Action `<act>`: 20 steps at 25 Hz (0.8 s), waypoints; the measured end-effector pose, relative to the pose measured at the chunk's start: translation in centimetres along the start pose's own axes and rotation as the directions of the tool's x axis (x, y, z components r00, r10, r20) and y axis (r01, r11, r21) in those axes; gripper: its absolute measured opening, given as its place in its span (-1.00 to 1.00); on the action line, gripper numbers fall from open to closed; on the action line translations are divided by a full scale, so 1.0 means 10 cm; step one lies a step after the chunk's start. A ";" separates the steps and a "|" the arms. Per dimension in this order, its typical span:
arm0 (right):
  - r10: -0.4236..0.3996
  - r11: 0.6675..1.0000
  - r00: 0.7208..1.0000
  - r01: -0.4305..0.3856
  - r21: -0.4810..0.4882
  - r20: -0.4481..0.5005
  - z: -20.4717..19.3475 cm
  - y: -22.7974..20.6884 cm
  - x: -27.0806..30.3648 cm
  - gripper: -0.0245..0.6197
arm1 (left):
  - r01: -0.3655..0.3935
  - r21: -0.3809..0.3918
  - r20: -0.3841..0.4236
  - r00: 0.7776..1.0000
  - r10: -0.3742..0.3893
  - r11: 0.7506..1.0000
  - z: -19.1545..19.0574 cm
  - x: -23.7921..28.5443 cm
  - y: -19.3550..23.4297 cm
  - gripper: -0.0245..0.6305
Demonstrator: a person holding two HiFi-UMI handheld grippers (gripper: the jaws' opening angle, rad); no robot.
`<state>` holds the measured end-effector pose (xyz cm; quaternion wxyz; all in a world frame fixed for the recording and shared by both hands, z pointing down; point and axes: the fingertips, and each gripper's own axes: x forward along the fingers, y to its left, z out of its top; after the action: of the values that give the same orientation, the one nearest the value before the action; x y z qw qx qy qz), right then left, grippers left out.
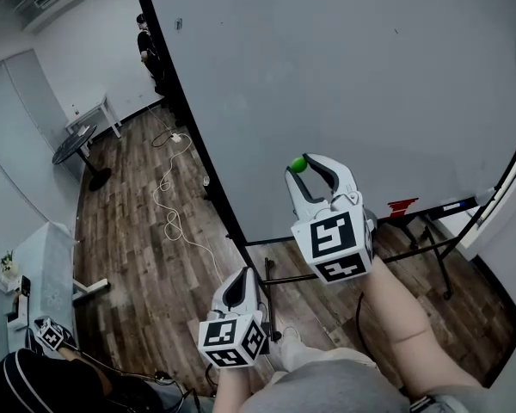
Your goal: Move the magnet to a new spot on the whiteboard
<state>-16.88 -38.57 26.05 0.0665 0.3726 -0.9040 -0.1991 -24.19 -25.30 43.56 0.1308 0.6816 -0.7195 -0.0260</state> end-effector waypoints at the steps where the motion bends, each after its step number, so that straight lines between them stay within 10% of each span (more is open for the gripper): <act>1: 0.004 1.000 1.000 -0.004 0.000 0.003 0.00 0.02 0.05 -0.54 | 0.003 0.004 0.000 1.000 -0.003 1.000 0.00 0.03 0.02 -0.91; 20: 0.057 0.996 0.998 -0.057 -0.065 -0.004 0.12 0.43 1.03 -0.54 | -0.060 -0.006 -0.021 0.998 0.059 0.998 0.05 0.26 0.73 -0.91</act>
<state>-27.35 -42.69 26.37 0.0854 0.3447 -0.9071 -0.2260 -31.46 -27.42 45.07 0.1413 0.6597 -0.7379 -0.0172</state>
